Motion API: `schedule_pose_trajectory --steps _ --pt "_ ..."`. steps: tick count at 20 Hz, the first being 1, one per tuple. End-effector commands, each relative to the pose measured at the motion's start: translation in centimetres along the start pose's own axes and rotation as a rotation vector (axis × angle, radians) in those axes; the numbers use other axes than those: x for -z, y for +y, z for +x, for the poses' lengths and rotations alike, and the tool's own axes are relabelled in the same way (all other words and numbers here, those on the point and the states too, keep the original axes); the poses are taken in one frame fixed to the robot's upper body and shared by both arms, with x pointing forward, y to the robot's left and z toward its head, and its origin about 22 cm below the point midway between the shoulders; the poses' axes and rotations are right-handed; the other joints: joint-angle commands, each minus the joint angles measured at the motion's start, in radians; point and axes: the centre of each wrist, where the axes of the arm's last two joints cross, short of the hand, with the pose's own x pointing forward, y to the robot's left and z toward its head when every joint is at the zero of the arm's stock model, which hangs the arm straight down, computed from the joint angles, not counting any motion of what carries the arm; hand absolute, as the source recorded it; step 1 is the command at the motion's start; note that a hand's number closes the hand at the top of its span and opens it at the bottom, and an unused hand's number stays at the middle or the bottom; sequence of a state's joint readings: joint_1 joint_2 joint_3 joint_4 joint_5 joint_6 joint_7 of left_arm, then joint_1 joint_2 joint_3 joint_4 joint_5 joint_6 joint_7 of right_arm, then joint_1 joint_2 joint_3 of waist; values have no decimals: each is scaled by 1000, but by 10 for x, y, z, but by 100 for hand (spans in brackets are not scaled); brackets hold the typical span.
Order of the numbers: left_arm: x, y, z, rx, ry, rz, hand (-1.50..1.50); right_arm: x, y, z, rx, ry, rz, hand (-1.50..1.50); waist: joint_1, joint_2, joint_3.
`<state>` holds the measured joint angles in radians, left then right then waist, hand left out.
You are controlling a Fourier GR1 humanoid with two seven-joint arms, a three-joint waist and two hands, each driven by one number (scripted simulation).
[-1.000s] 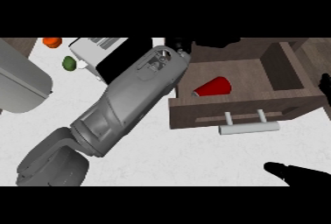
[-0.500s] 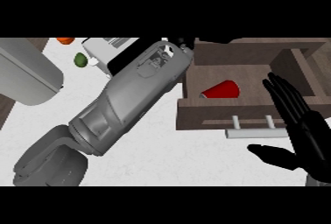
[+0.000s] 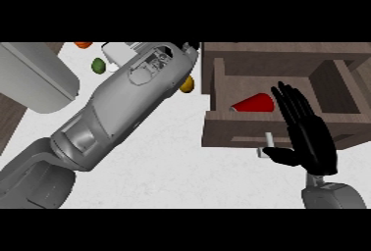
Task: Pick up the can, place it into the drawer and close the drawer
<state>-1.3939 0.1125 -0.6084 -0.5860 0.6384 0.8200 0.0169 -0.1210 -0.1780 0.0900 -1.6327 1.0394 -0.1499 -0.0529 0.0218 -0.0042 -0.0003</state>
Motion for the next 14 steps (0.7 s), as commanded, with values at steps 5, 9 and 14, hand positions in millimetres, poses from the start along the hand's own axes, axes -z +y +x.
schedule_pose_trajectory --steps 5,9,14 --pt "-2 44 -7 9 23 -5 -150 24 45 -18 -52 46 -2 -150 25 -1 1" --pt "-6 50 6 6 28 -19 -150 49 49 -25 -103 50 6 -150 28 0 1" --pt "-2 80 14 16 17 -21 -150 60 66 -42 -165 73 -18 -150 51 8 2"
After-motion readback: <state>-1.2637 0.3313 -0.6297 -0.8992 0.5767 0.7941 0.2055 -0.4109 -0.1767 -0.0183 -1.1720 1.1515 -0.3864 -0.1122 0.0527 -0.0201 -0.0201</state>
